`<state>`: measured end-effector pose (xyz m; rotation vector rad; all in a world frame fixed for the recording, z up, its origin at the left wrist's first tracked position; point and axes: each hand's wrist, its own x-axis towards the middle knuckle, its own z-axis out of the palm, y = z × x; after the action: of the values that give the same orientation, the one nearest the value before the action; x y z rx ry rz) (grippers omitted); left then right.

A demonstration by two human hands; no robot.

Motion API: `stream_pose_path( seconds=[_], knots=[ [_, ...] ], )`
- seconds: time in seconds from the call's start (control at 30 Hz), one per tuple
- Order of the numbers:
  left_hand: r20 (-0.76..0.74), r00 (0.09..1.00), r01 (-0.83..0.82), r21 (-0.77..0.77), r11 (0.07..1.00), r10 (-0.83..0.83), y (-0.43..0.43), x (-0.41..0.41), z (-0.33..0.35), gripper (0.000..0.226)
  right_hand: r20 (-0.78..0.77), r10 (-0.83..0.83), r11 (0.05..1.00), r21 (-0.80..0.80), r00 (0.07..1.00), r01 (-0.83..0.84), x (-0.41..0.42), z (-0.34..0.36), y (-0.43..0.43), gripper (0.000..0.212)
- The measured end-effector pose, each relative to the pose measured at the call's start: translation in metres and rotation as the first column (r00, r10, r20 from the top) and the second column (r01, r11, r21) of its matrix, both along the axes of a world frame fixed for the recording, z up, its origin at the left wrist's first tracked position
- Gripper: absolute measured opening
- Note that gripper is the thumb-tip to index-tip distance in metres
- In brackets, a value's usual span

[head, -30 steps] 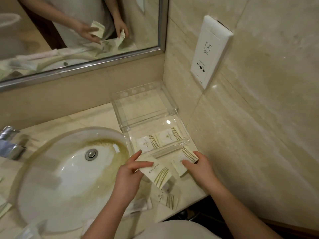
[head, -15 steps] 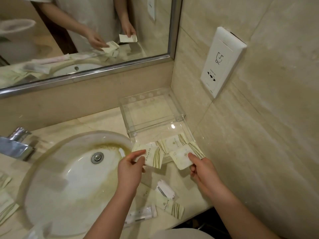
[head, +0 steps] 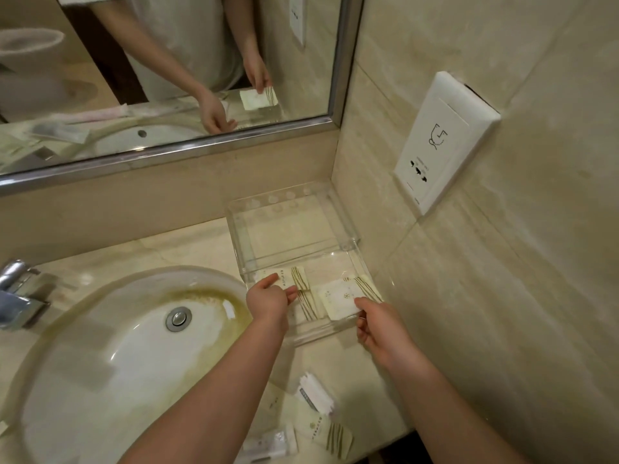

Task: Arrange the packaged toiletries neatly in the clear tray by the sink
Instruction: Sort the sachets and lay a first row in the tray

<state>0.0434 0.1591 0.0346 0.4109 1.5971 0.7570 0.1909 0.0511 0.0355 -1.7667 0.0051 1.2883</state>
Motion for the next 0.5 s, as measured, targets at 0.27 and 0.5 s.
stream_pose_path(
  seconds=[0.27,0.5],
  knots=[
    [0.082,0.995,-0.067,0.02,0.998,0.065,0.005,0.009,0.006,0.046,0.09,0.105,0.985,-0.148,0.99,-0.091,0.005,-0.006,0.056,0.023],
    [-0.125,0.99,0.081,0.121,0.989,-0.066,-0.003,0.003,0.009,0.052,0.154,0.194,0.967,-0.197,0.969,-0.163,0.008,-0.012,0.079,0.027]
  ],
)
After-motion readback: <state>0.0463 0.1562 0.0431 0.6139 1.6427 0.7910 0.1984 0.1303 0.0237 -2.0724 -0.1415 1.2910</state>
